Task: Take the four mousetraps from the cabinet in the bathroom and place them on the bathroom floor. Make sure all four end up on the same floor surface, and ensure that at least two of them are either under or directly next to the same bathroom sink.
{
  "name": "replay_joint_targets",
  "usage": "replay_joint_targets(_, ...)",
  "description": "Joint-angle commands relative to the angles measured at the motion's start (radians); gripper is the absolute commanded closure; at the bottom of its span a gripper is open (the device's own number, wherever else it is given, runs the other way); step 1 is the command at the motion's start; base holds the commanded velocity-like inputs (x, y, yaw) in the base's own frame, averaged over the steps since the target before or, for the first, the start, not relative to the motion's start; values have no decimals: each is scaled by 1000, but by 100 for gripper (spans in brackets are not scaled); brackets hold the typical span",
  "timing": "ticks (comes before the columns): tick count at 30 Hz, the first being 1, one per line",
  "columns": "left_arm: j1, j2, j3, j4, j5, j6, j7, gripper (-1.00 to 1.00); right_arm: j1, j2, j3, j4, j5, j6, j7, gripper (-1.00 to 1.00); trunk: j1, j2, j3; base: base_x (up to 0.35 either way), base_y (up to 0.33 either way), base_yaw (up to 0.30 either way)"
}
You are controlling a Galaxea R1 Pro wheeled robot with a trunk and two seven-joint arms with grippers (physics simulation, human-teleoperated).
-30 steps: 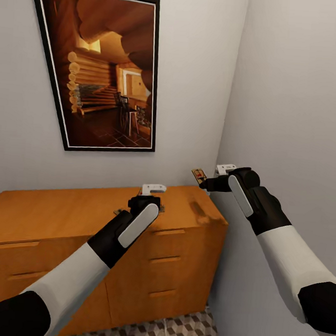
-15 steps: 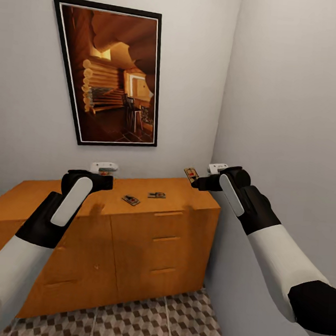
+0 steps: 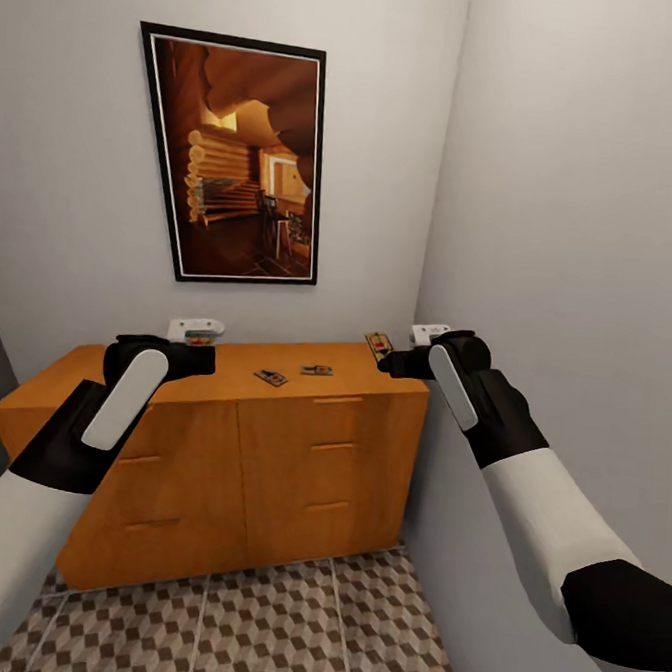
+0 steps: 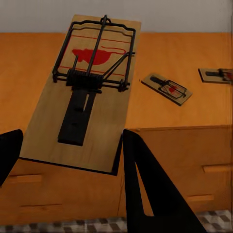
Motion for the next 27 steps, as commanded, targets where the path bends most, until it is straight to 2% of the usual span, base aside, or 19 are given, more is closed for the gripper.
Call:
replay_joint_targets(1, -1, 2, -2, -1, 6, 3, -2, 100, -1, 0, 0, -1, -13, 3, -13, 100, -1, -1, -1, -241, 0, 0)
replay_joint_targets(10, -1, 1, -2, 4, -3, -1, -89, 100, -1, -1, -2, -1, -15, 3, -17, 100, -1, -1, -1, -77, 0, 0)
replay_joint_targets(24, -1, -3, -1, 6, -9, -8, -104, 100, -1, -1, -2, 0, -20, 3, -16, 100, -1, -1, -1, -3, 0, 0)
replay_joint_targets(27, -1, -3, 0, 6, -9, -30, -104, 100, -1, -2, -3, 1, -21, 3, -16, 100, -1, -1, -1, 0, 0, 0)
